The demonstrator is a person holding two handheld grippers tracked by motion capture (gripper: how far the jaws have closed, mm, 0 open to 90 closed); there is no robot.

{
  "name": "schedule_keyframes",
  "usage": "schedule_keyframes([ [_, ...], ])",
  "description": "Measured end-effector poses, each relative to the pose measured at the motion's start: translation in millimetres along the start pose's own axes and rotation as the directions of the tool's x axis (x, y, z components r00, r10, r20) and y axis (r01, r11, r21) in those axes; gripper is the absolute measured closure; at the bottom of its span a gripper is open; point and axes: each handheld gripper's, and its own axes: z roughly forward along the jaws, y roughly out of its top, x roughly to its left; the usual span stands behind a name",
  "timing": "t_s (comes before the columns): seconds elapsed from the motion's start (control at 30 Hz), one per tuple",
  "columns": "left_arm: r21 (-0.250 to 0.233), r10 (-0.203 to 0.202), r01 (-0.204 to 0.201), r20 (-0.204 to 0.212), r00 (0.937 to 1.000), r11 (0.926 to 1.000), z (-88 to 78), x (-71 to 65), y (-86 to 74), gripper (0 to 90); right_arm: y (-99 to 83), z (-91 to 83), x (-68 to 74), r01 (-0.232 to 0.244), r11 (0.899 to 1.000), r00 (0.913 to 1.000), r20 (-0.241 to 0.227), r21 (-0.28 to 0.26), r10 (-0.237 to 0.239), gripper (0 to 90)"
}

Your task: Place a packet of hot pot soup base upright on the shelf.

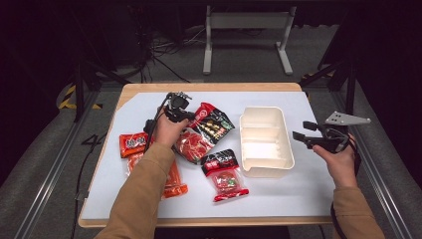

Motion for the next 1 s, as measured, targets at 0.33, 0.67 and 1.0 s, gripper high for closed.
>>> schedule_keyframes([
  [0.33, -0.097, 0.003, -0.002, 0.007, 1.0000, 0.9952, -36.2, -9.4, 1.8, 89.2, 4.4, 1.1, 3.5, 0.003, 1.000, 0.9999, -0.014, -0.014, -0.003, 36.1],
  [0.67, -0.226, 0.028, -0.026, 0.002, 0.9996, 0.9737, -75.4, -24.7, -2.7, 89.4, 12.0, -1.8, 10.7, 0.016, 0.999, 0.9995, -0.026, -0.032, -0.016, 36.9],
  [1.0, -0.344, 0.028, -0.033, -0.018, 0.9994, 0.9383, -106.7, -33.4, -18.9, 89.8, 33.7, -2.1, 35.7, 0.016, 0.997, 0.9929, -0.116, -0.074, -0.024, 36.8],
])
